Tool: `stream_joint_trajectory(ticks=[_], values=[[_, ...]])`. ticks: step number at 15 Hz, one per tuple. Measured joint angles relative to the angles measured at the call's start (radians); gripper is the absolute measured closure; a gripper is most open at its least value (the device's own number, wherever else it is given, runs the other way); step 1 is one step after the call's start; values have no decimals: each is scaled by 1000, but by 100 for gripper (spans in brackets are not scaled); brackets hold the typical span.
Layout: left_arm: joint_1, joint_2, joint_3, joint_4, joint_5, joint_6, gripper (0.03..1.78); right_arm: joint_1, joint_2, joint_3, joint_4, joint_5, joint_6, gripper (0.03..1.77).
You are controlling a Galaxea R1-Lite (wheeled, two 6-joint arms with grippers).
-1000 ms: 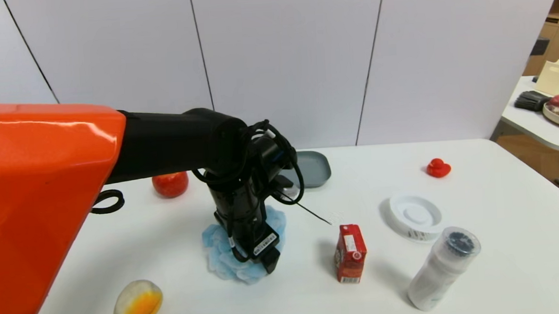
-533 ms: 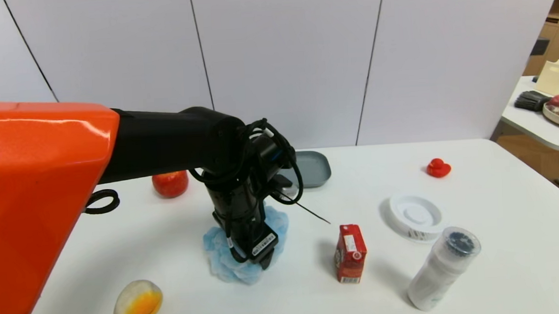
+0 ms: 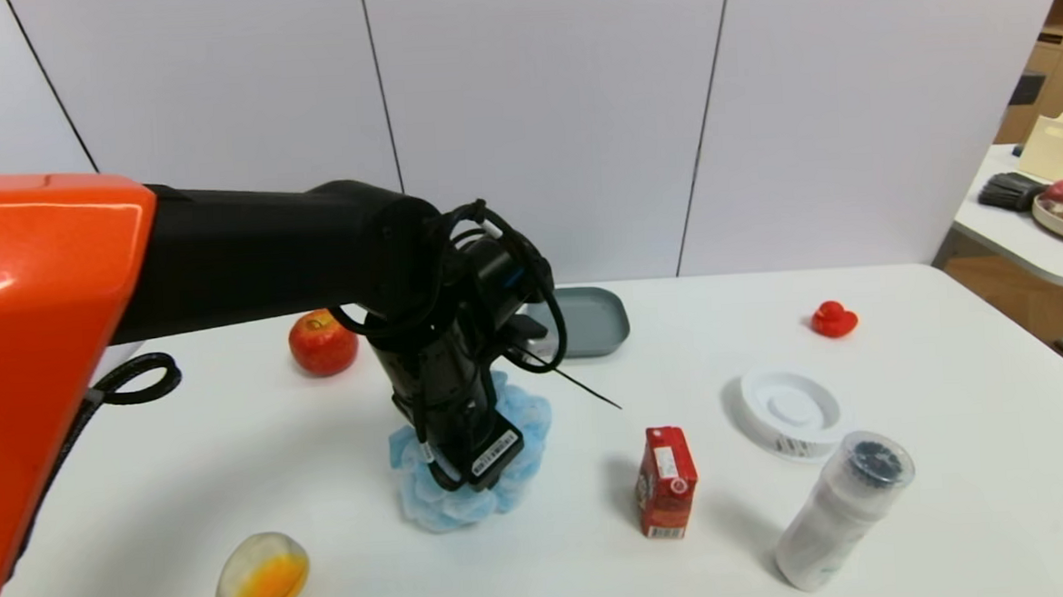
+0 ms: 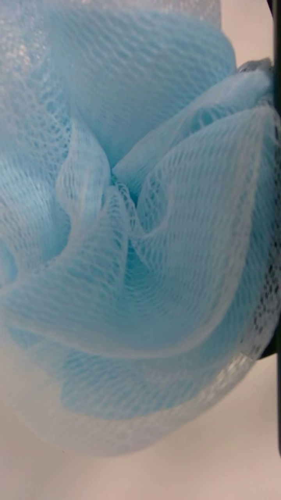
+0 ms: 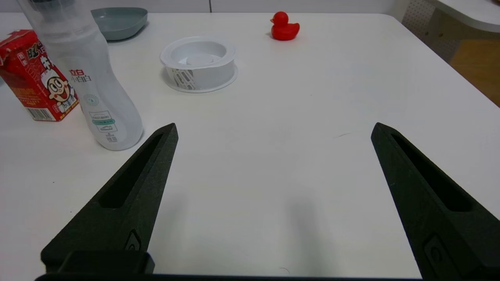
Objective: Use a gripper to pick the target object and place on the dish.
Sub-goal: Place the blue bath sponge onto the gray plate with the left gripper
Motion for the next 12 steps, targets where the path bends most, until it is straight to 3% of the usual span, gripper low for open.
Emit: stream_joint_trajectory(ticks=[7,10,12], values=[[79,-147,-34,-26,-5,1,102,0,0,0,0,0,0,9],[129,-166,-120,-91,-6,19,104,0,0,0,0,0,0,9],[153,-153,-167,-194,-11,37,105,0,0,0,0,0,0,9]])
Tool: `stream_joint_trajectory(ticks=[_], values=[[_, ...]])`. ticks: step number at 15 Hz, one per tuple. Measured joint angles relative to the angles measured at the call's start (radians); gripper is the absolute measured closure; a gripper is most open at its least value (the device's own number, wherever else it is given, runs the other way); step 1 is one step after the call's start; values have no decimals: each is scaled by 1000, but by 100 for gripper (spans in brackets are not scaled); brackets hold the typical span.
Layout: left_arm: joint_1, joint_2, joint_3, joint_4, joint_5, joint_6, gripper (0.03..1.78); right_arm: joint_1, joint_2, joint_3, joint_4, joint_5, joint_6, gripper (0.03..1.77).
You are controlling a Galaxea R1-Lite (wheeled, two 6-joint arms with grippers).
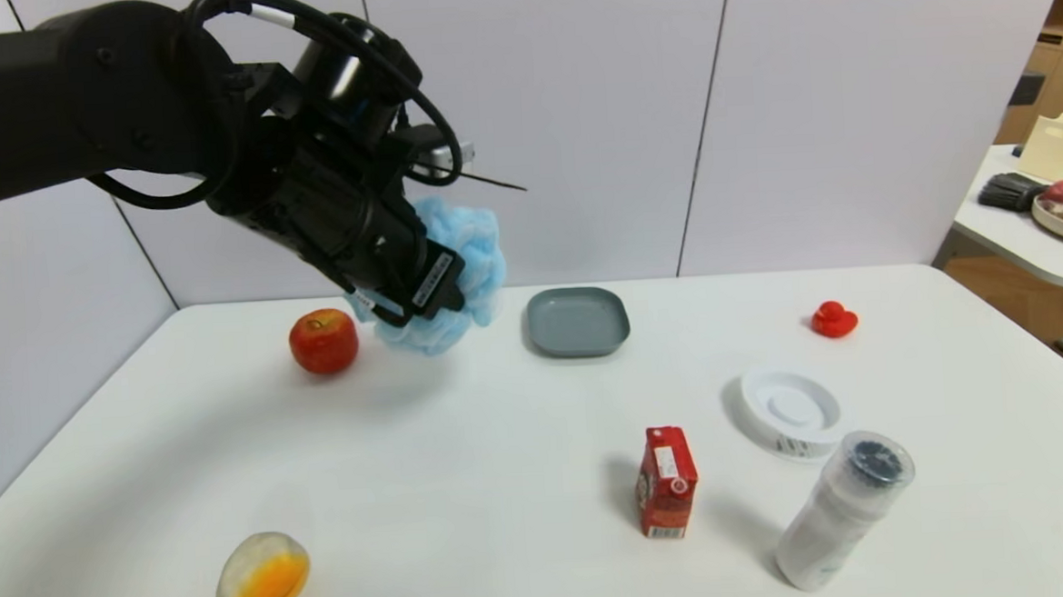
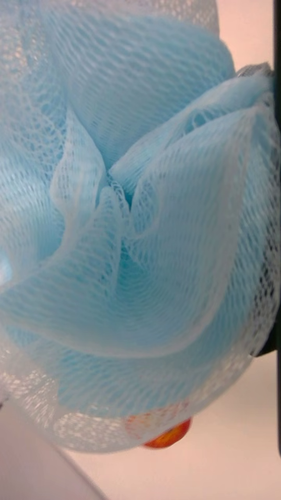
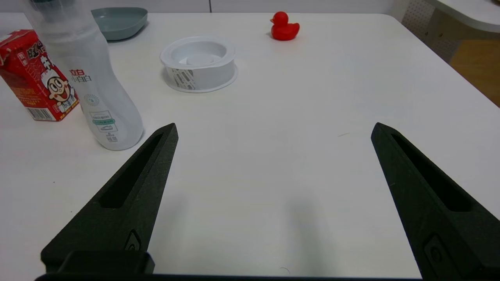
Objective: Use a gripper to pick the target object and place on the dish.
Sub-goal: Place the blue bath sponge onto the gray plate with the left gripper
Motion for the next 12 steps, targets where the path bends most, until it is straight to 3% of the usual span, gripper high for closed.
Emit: stream_joint_trajectory(ticks=[8,10,12], values=[[11,215,-26,-624,-223,33,105,0,0,0,0,0,0,9],[10,273,-27,-706,-271,32,105,0,0,0,0,0,0,9],[10,331,-27,-718,-305,34,105,0,0,0,0,0,0,9]])
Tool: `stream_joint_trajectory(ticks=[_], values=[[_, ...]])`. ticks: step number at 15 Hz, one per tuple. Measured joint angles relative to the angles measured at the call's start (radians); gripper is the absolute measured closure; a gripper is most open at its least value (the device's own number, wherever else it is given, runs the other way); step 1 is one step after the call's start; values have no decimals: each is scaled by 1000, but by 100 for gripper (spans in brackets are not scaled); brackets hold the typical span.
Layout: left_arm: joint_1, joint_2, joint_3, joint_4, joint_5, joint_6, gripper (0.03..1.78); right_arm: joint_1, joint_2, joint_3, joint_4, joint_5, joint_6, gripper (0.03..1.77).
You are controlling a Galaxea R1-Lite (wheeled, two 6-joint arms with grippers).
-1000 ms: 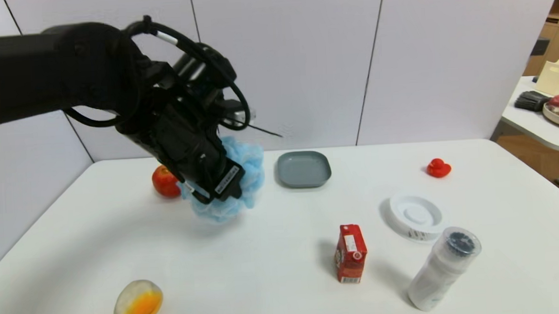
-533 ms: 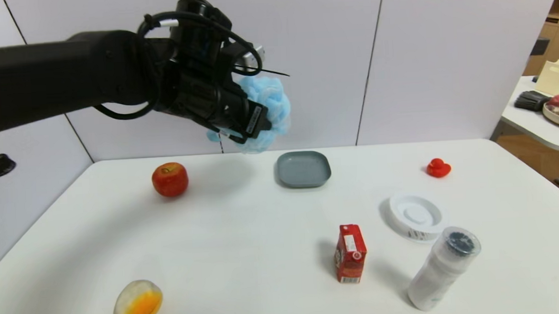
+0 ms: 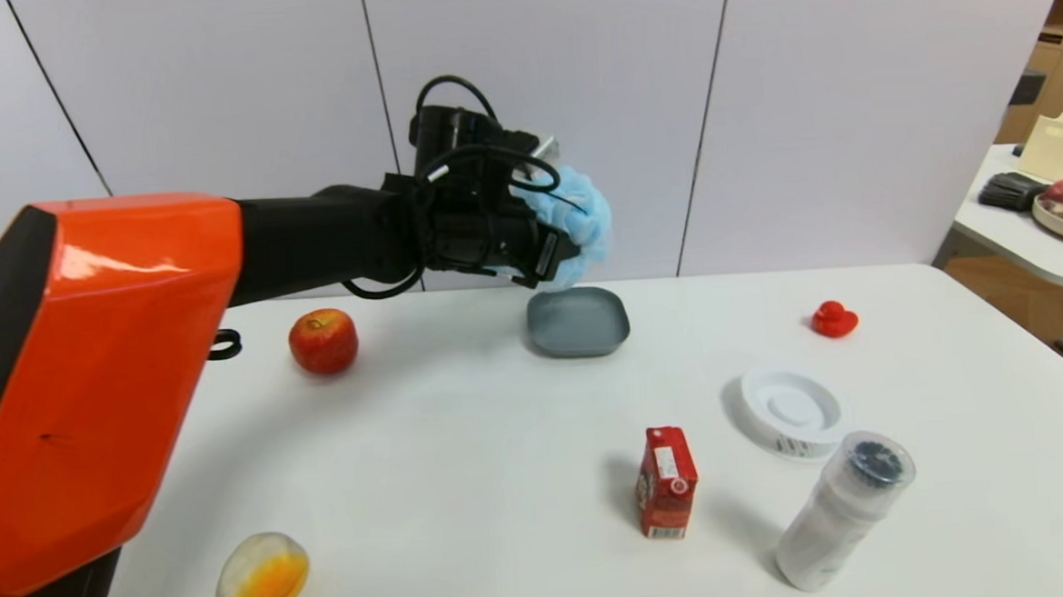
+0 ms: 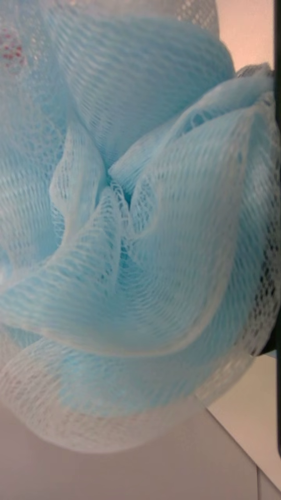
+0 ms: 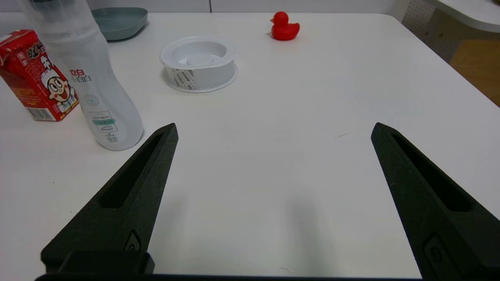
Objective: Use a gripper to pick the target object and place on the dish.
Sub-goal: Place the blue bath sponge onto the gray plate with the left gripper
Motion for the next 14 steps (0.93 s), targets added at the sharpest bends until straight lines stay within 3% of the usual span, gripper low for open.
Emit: stream_joint_trajectory(ticks=[3,11,14], values=[[-16,75,0,-6,-32,-3,105,0,0,0,0,0,0,9],[-43,198,0,-179,-32,-5,105,0,0,0,0,0,0,9],[-44,212,-1,-184,-33,-6,105,0,0,0,0,0,0,9]])
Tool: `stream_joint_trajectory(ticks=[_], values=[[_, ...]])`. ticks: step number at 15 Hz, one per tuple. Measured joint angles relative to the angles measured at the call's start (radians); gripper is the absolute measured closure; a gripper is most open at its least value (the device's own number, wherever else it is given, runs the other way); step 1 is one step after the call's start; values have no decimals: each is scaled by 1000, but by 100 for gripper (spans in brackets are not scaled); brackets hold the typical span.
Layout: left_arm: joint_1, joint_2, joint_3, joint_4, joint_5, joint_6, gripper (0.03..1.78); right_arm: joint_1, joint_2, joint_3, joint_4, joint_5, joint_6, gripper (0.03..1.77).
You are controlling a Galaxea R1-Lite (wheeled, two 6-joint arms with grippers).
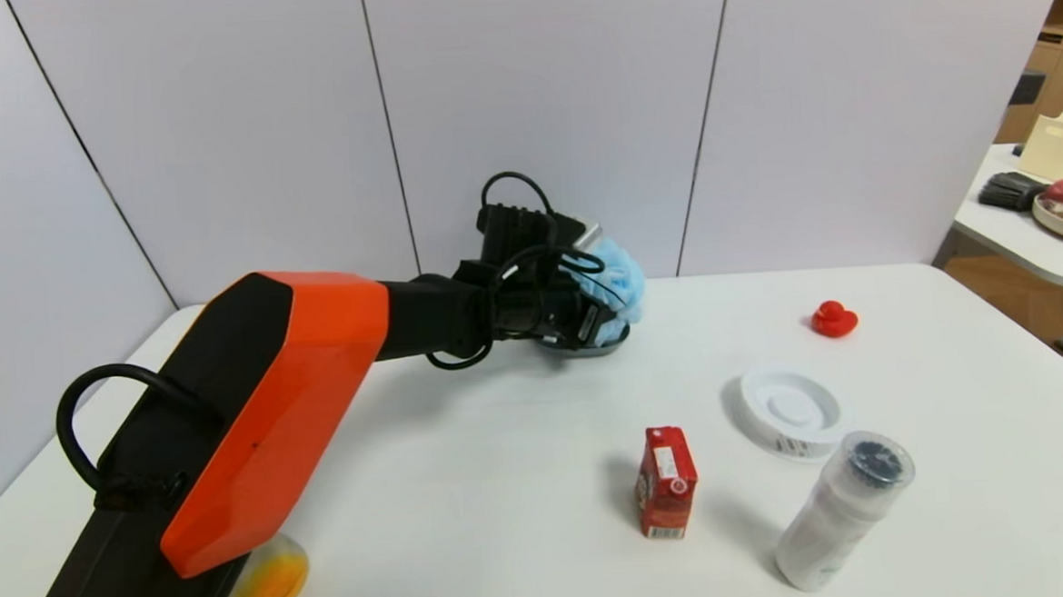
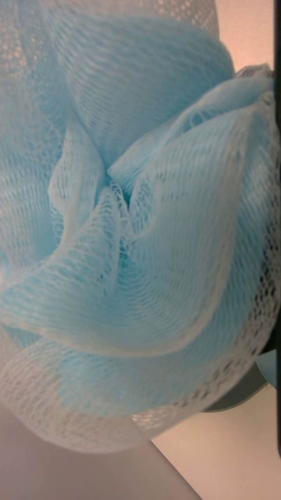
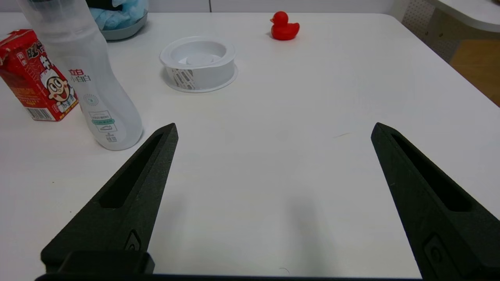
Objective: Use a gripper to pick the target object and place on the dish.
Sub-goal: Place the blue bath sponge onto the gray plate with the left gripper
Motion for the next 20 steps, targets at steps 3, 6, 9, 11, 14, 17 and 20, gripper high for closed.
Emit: stream_joint_trajectory(ticks=[3,6,9,11,14,17,20], values=[[1,4,0,1,-1,-2,105,0,0,0,0,0,0,9],[0,4,1,0,8,-2,105,0,0,0,0,0,0,9],[1,-13,2,1,36,-2,105,0,0,0,0,0,0,9],[3,-27,5,3,43,-3,106,0,0,0,0,0,0,9],[3,-42,10,19,43,-3,106,0,0,0,0,0,0,9],[3,-49,12,56,42,-6,106,0,0,0,0,0,0,9],[2,-51,13,58,42,-5,106,0,0,0,0,0,0,9]])
